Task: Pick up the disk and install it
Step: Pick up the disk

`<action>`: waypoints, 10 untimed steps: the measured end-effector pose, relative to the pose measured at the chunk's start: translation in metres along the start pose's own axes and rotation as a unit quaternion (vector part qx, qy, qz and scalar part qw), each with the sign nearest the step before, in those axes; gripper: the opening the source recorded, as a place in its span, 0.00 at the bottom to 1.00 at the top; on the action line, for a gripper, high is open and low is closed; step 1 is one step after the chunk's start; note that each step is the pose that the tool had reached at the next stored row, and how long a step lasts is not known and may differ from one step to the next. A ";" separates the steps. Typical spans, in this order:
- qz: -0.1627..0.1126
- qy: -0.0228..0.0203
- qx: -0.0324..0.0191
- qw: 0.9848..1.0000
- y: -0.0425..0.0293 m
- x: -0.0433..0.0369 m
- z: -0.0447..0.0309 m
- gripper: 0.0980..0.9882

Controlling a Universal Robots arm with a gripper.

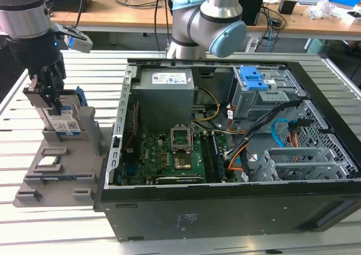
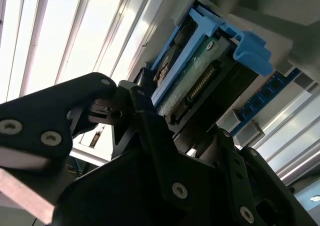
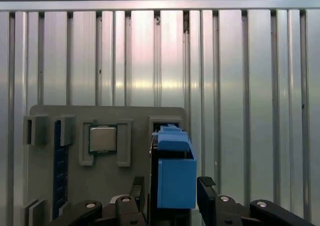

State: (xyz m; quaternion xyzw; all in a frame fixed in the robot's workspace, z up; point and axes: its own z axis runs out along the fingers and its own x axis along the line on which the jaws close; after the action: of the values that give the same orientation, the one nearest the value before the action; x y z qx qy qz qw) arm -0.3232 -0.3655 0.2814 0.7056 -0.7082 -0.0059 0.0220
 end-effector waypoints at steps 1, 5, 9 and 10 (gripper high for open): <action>0.000 0.000 0.000 1.000 0.0000 0.0000 0.0000 0.50; 0.000 0.001 0.000 1.000 -0.0001 0.0000 -0.0001 0.50; 0.000 0.001 0.000 1.000 -0.0001 0.0000 0.0000 0.29; 0.000 0.001 0.000 1.000 -0.0001 0.0000 0.0000 0.29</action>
State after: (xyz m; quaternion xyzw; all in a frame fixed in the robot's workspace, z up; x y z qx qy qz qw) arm -0.3232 -0.3655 0.2815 0.7056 -0.7082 -0.0054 0.0226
